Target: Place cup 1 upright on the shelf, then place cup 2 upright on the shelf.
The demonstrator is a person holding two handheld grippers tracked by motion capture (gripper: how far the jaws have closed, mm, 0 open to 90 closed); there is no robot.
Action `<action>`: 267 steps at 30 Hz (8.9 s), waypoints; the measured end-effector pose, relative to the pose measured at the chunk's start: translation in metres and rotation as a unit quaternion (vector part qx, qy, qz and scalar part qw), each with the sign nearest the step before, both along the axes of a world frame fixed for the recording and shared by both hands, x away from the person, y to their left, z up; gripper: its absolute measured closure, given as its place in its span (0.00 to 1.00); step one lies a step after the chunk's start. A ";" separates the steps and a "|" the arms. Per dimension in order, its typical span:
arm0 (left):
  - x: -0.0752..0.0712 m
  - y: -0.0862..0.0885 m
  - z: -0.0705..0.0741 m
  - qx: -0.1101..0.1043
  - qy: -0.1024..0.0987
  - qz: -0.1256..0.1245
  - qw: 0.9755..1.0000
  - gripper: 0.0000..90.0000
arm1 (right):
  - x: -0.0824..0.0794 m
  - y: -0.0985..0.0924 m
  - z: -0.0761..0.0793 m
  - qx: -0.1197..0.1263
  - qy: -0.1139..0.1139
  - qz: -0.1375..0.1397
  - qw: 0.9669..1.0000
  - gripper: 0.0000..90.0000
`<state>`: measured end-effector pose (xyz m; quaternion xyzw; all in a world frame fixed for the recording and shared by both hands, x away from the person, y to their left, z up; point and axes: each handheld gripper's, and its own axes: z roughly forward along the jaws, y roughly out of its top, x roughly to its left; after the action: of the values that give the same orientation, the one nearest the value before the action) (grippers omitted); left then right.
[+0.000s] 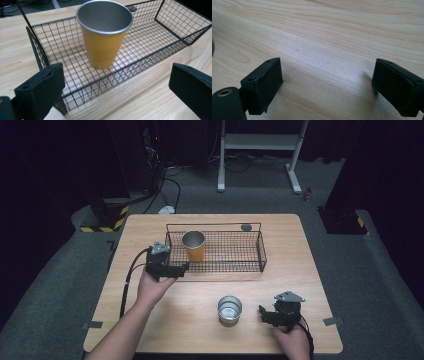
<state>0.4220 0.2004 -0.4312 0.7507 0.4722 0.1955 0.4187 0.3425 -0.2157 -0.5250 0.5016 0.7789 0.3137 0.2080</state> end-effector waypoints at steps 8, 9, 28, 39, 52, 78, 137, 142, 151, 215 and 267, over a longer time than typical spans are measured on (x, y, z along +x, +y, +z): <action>-0.021 0.010 -0.009 0.000 -0.003 -0.009 1.000 0.01 | 0.000 0.000 0.000 0.000 0.000 0.000 1.000 0.10; -0.022 0.011 -0.010 0.000 -0.003 -0.010 1.000 0.01 | 0.000 0.000 0.000 0.000 0.000 0.000 1.000 0.10; -0.061 0.027 -0.040 -0.010 -0.014 -0.034 0.999 0.06 | 0.000 0.000 0.000 0.000 0.000 0.000 1.000 0.10; -0.077 0.048 -0.077 0.025 0.035 -0.030 0.999 0.05 | 0.000 0.000 0.000 0.000 0.000 0.000 1.000 0.10; -0.089 0.056 -0.096 0.069 0.047 -0.037 0.996 0.05 | -0.001 -0.002 0.000 0.001 0.000 0.001 1.000 0.10; -0.093 0.052 -0.100 0.086 0.042 -0.023 0.995 0.02 | -0.010 0.002 0.026 0.025 -0.048 0.020 0.998 0.10; -0.093 0.053 -0.100 0.086 0.046 -0.022 0.995 0.01 | -0.044 0.074 0.074 0.101 -0.094 0.161 0.977 0.10; -0.093 0.053 -0.100 0.086 0.046 -0.022 0.995 0.01 | -0.045 0.082 0.071 0.096 -0.093 0.173 0.976 0.10; -0.093 0.053 -0.100 0.086 0.046 -0.022 0.995 0.01 | -0.048 0.094 0.065 0.088 -0.094 0.186 0.974 0.10; -0.092 0.054 -0.099 0.087 0.048 -0.018 0.995 0.01 | -0.040 0.102 0.026 0.099 -0.080 0.179 0.976 0.11; -0.092 0.054 -0.099 0.088 0.048 -0.017 0.995 0.00 | -0.041 0.086 0.037 0.098 -0.117 0.157 0.976 0.18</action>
<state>0.3299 0.2539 -0.5306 0.8008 0.4600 0.1933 0.3314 0.3010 -0.1293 -0.4883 0.3505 0.7835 0.4743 0.1958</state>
